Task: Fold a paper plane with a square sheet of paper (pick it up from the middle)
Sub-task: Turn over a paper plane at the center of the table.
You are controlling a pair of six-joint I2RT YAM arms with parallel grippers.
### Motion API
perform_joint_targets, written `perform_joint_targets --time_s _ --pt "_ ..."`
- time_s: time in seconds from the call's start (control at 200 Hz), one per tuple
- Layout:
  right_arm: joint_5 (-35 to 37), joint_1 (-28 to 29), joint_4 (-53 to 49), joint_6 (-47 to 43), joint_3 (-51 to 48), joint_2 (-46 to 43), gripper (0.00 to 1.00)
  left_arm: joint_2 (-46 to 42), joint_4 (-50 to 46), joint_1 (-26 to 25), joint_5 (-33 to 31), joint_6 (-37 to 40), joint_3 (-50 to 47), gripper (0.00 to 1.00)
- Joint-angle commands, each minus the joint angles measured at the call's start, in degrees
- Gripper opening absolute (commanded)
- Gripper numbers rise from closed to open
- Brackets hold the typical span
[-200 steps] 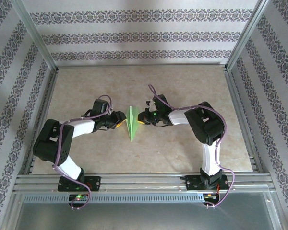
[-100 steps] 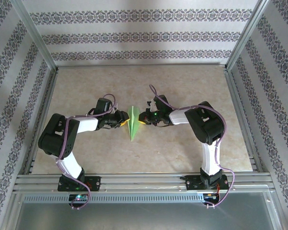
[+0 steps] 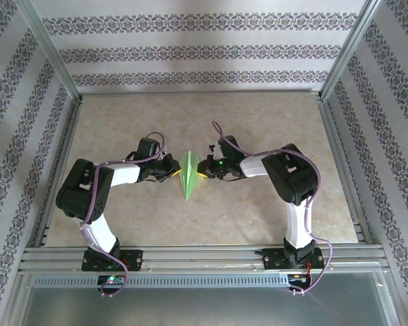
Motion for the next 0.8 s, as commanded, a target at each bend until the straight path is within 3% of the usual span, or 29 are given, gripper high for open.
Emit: perform_joint_targets --time_s 0.0,0.215,0.385,0.795 --pt "2.04 -0.87 -1.1 -0.58 -1.5 -2.8 0.03 -2.96 -3.19 -0.72 -4.03 1.02 -0.22 0.0" --pt "3.1 -1.04 -1.65 -0.1 -1.88 -3.28 0.03 -5.71 -2.85 -0.72 -8.07 -1.19 -3.07 0.0" --pt "2.46 -0.61 -1.55 0.31 -1.19 -2.06 0.03 -3.66 -1.15 -0.8 -6.59 -2.65 -3.5 0.01" --pt "1.05 -1.21 -2.63 -1.57 0.04 -2.48 0.16 -2.71 -3.38 -0.8 -5.33 -0.94 -1.4 0.03"
